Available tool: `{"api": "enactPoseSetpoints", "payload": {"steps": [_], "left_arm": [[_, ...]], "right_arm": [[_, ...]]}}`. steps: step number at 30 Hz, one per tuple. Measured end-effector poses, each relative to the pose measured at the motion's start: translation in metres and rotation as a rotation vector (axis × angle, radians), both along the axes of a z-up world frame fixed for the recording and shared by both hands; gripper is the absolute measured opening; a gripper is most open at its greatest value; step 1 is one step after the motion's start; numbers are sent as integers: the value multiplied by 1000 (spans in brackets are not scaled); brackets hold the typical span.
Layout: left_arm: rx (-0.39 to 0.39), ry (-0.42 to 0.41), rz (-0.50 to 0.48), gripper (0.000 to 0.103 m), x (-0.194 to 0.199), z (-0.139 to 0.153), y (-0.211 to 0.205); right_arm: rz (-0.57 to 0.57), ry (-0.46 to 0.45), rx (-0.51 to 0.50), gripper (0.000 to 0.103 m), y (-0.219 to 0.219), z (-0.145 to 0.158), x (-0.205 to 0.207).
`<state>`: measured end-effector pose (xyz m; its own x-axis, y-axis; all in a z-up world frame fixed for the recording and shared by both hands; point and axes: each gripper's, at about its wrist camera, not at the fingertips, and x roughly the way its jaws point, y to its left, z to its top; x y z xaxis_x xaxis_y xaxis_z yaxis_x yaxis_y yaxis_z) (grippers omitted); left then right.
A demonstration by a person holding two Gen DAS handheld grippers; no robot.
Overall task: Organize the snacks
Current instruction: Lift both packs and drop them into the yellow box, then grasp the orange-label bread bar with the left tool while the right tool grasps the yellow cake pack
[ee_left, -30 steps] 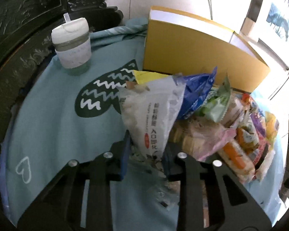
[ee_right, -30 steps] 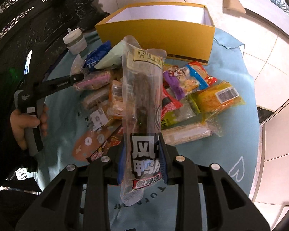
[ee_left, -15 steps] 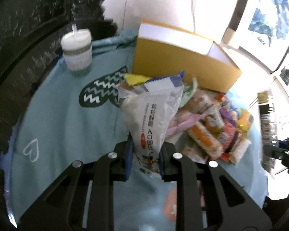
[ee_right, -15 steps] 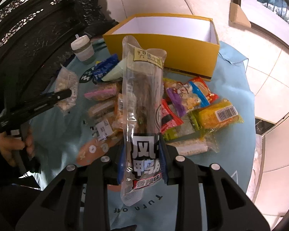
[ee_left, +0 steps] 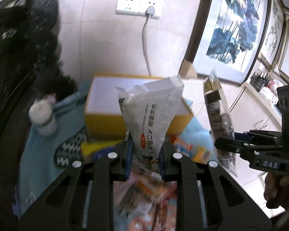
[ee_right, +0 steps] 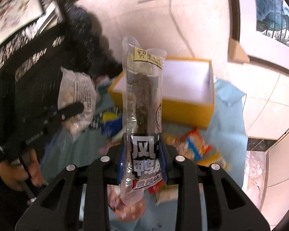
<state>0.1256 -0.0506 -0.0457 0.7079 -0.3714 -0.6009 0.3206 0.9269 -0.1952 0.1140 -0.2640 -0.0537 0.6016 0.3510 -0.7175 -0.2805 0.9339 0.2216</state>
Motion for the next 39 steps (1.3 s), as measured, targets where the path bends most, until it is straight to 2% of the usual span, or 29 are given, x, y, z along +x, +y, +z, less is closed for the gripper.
{"api": "enactPoseSetpoints", "payload": {"steps": [2, 6, 12, 13, 14, 15, 16, 17, 19, 22, 24, 27, 29, 32, 36, 39], "left_arm": [[-13, -3, -1, 21, 22, 12, -9], [17, -41, 11, 21, 67, 33, -29], [47, -45, 56, 22, 139, 48, -47], [53, -30, 72, 23, 154, 44, -48], [50, -8, 89, 28, 168, 38, -48], [44, 19, 101, 56, 181, 31, -46], [55, 48, 147, 79, 192, 20, -42], [68, 57, 199, 80, 199, 13, -37], [69, 78, 218, 80, 201, 4, -30], [81, 65, 200, 81, 185, -1, -23], [101, 51, 184, 87, 168, -5, -20], [128, 35, 148, 91, 130, -16, -13], [117, 43, 141, 96, 102, -28, -6], [99, 101, 145, 101, 66, -55, 9], [62, 218, 148, 101, 24, -101, 28], [103, 274, 124, 101, -5, -133, 28]], "right_arm": [[-19, -22, 1, 30, -5, 14, 22], [-44, -42, -5, 30, -9, 37, 72], [-79, -26, -11, 31, -14, 42, 138], [-81, -18, -2, 36, -14, 38, 146], [-82, 3, 0, 43, -15, 32, 159], [-103, 21, -20, 49, -17, 26, 171], [-138, 39, -51, 59, -19, 18, 180], [-149, 46, -57, 59, -20, 14, 181], [-174, 66, -54, 59, -27, 5, 184], [-177, 70, -45, 59, -35, -3, 171], [-171, 73, -44, 59, -40, -8, 157], [-161, 86, -48, 59, -47, -20, 127], [-167, 108, -56, 59, -51, -32, 100], [-199, 148, -83, 63, -56, -58, 63], [-272, 214, -105, 65, -66, -101, 15], [-324, 282, -107, 65, -75, -133, -5]]}}
